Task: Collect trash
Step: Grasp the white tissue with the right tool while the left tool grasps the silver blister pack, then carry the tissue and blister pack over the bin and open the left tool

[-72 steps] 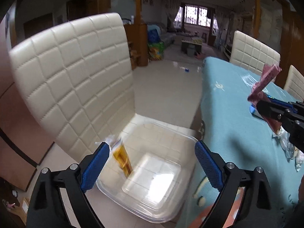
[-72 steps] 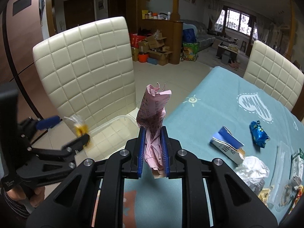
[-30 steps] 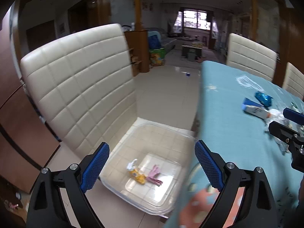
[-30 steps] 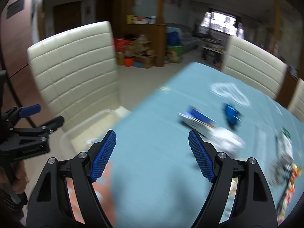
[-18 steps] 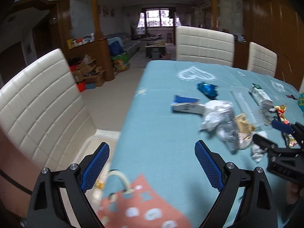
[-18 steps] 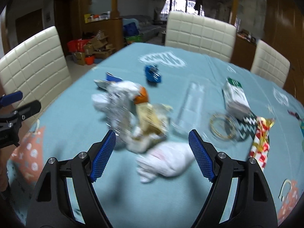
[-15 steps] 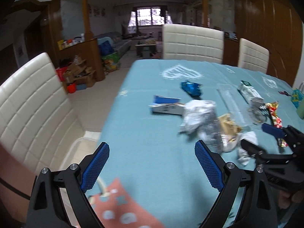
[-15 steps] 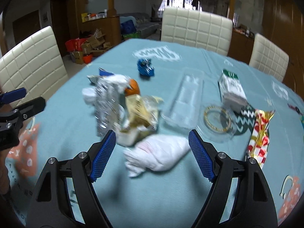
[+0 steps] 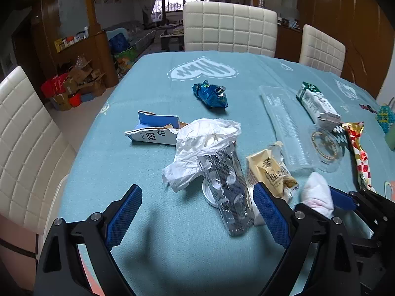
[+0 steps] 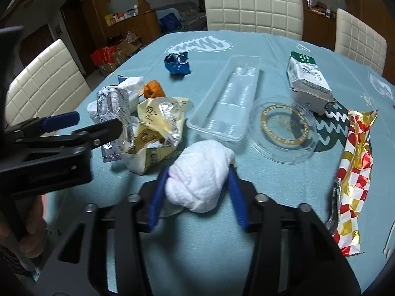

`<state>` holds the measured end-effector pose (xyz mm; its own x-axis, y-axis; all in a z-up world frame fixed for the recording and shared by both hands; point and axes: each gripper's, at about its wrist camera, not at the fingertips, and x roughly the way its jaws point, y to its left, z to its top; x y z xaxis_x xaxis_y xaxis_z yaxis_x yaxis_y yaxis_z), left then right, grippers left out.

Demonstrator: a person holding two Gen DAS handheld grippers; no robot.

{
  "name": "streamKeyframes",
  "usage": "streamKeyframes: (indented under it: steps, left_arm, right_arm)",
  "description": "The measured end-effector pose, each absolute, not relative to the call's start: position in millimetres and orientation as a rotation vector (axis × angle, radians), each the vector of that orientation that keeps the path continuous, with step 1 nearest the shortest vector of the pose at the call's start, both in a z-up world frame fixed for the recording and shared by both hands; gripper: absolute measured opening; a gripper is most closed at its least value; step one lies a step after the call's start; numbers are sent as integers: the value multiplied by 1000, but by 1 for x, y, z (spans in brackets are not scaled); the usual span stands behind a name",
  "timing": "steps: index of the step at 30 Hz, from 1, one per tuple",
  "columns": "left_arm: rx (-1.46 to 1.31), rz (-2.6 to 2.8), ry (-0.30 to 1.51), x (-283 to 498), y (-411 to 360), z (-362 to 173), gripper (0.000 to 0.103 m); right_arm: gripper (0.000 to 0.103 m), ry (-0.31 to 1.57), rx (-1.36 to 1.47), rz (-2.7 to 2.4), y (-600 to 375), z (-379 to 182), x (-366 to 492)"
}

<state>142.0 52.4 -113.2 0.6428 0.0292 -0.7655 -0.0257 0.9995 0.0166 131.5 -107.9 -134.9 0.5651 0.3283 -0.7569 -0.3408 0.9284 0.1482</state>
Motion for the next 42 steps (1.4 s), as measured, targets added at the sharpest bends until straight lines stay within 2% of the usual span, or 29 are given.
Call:
streamKeyframes:
  steps: [4,7,9,10,12,13,15,18,42]
  left_arm:
    - [-8,28,897,146,53,-120,89]
    - [-4,17,891,141,51,-120,79]
    - [-9,-3,881,137,51,-117,64]
    - [-12,-10,877,135,51,-115,60]
    - [-25,-28,871,131,53,-112,42]
    - [-34,-41,870,130,55,-111,36]
    - [-47,-51,868,125,58,-109,35]
    - [-48,-57,855,117,63,-106,23]
    - [-99,33,758,56,140,-84,23]
  right_arm:
    - [40,889,13,402,-112,-135,134]
    - [36,885,-4,401,-112,-134,134]
    - [34,878,-21,396,-109,-132,133]
    - [33,870,-31,391,-107,-131,131]
    - [33,862,-43,388,-104,-130,129]
    - [33,859,-49,387,-103,-129,127]
    - [33,854,-58,381,-102,-128,124]
    - [33,846,-61,376,-100,-123,118]
    - [33,772,-157,475,-26,-87,84]
